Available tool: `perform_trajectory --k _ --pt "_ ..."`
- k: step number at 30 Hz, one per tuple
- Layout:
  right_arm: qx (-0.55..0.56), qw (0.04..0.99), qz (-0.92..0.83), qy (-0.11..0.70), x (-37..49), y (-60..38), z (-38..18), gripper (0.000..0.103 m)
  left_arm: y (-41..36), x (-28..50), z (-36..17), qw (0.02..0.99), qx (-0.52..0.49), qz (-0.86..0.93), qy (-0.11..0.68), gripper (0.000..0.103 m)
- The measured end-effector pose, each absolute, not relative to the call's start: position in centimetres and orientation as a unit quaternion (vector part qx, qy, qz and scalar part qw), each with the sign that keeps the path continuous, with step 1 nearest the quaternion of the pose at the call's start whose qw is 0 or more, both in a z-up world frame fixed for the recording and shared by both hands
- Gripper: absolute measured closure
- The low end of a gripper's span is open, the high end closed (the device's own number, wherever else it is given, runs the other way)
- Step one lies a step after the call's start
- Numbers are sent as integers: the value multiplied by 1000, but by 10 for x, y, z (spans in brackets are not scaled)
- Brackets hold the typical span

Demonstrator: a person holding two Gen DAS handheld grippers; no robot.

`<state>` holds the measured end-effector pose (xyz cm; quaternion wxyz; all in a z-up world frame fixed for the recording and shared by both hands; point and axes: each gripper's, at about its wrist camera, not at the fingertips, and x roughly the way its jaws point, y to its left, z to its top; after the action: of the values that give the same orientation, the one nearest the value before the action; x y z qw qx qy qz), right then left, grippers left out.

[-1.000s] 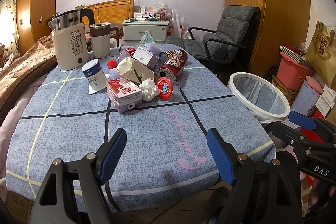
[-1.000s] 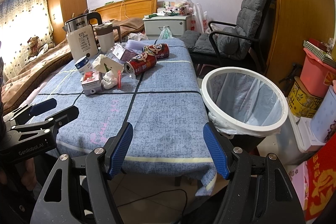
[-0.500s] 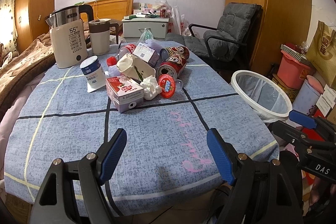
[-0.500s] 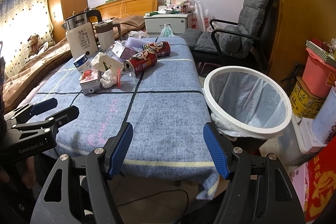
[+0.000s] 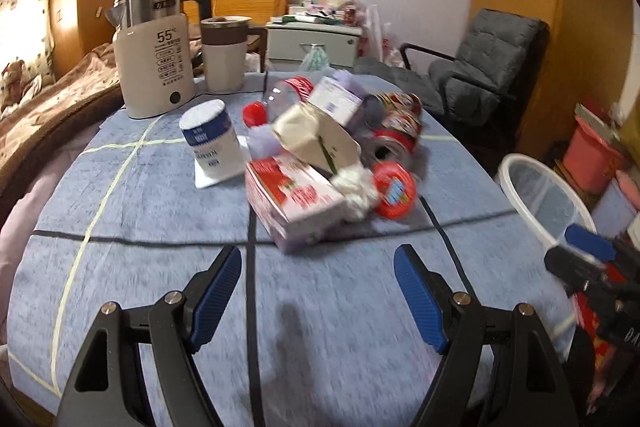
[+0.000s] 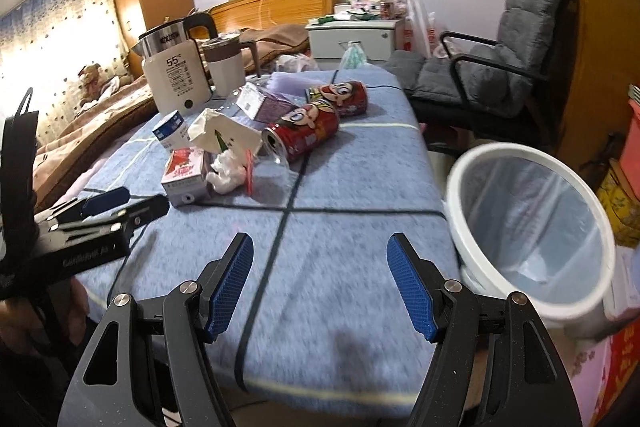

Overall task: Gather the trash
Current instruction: 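Grasp the strawberry milk carton with left tool while right tool grasps clear plastic wrapper, then carry the carton and wrapper with both tools over the white wastebasket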

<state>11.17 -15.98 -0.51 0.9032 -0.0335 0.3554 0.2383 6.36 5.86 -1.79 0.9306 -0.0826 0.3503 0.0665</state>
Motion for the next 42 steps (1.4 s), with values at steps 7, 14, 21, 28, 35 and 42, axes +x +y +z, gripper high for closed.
perform_trajectory --k 7,14,21,28,35,42 --pt "-50 896 260 357 133 -134 -13 33 79 101 -22 925 -113 84 353 23" --pt "-50 887 274 368 153 -117 -23 33 84 124 -40 914 -125 85 377 23" --pt "-44 871 302 384 181 -95 -34 33 98 118 -46 913 -139 86 375 39" --pt "-32 853 328 406 206 -74 -43 33 105 109 -45 915 -145 80 369 40" --pt "-26 842 338 419 216 -65 -49 60 103 104 -43 917 -129 76 369 40" --pt "-18 847 333 413 202 -78 -46 61 93 97 -39 921 -104 84 366 41"
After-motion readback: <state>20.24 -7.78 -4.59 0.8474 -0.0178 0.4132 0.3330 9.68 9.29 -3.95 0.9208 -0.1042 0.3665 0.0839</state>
